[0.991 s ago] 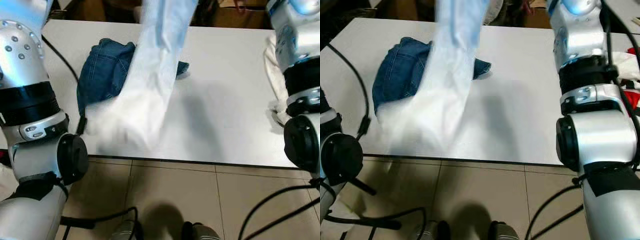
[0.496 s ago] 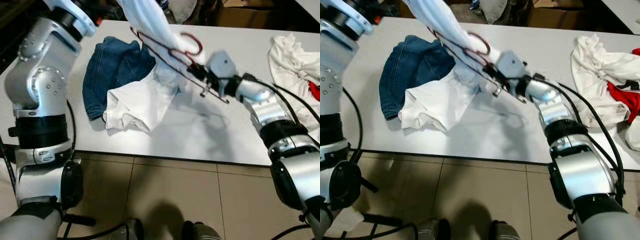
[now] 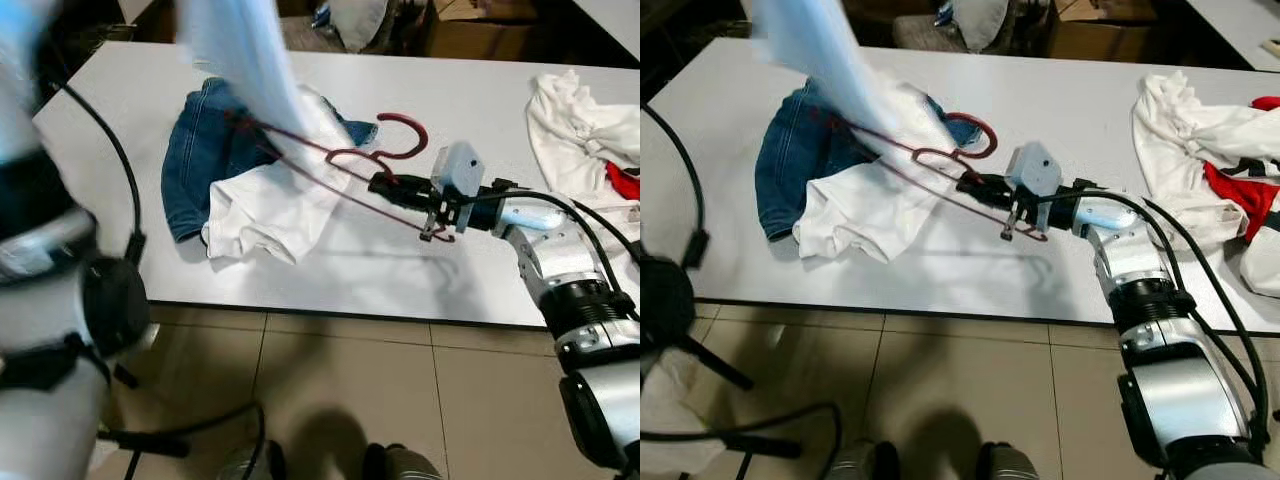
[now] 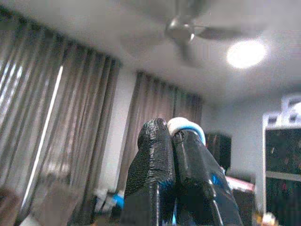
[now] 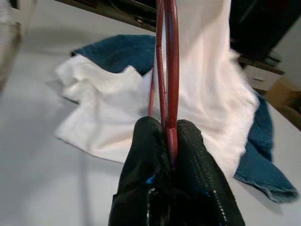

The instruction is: Hang hanger

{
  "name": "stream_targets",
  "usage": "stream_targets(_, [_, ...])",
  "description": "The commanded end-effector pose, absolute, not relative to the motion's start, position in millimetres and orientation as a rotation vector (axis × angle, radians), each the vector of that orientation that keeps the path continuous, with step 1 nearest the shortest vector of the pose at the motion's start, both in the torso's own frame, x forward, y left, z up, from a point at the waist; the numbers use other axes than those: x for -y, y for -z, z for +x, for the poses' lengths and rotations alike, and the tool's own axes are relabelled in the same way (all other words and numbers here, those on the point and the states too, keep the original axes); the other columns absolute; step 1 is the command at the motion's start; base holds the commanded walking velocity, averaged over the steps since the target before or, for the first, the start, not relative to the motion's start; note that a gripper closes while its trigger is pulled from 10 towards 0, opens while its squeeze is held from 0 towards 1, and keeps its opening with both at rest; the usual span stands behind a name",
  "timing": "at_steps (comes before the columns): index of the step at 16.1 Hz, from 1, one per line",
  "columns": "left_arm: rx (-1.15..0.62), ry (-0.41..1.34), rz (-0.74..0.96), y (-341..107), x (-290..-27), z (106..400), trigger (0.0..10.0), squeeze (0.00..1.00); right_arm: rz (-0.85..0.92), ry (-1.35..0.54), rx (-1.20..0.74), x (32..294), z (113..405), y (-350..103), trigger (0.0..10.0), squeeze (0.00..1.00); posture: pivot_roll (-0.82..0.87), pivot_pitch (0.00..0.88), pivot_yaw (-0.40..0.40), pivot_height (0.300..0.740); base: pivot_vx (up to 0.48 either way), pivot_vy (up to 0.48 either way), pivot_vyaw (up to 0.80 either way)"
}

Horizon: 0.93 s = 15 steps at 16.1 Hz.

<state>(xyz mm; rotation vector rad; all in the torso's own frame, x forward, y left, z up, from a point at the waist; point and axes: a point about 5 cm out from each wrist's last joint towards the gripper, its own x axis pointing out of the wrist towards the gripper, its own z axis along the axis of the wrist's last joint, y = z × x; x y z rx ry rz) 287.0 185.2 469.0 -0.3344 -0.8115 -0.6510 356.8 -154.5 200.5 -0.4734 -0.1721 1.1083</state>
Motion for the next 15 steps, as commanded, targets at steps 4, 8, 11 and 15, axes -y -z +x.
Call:
stream_targets(4, [0.848, 0.743, -0.349, -488, -179, 266, 10.0, 0.00, -0.529, -1.178, 0.095, 137, 352, -184, 10.0, 0.00, -0.04, 0.112, 0.023, 0.740, 0.000, 0.000, 0.00])
stream_targets(8, [0.828, 0.780, -0.325, -489, -176, 263, 10.0, 0.00, -0.739, -0.828, 0.204, 122, 396, -246, 10.0, 0.00, -0.03, 0.110, 0.017, 0.740, 0.000, 0.000, 0.00])
stream_targets(11, [0.815, 0.779, -0.317, -486, -178, 263, 10.0, 0.00, -0.773, -0.381, 0.478, 139, 410, -348, 10.0, 0.00, -0.03, 0.110, 0.009, 0.740, 0.000, 0.000, 0.00])
stream_targets(15, [0.715, 0.716, -0.267, -448, -180, 281, 10.0, 0.00, -1.075, -0.166, 0.573, 142, 410, -381, 10.0, 0.00, -0.04, 0.117, 0.004, 0.740, 0.000, 0.000, 0.00])
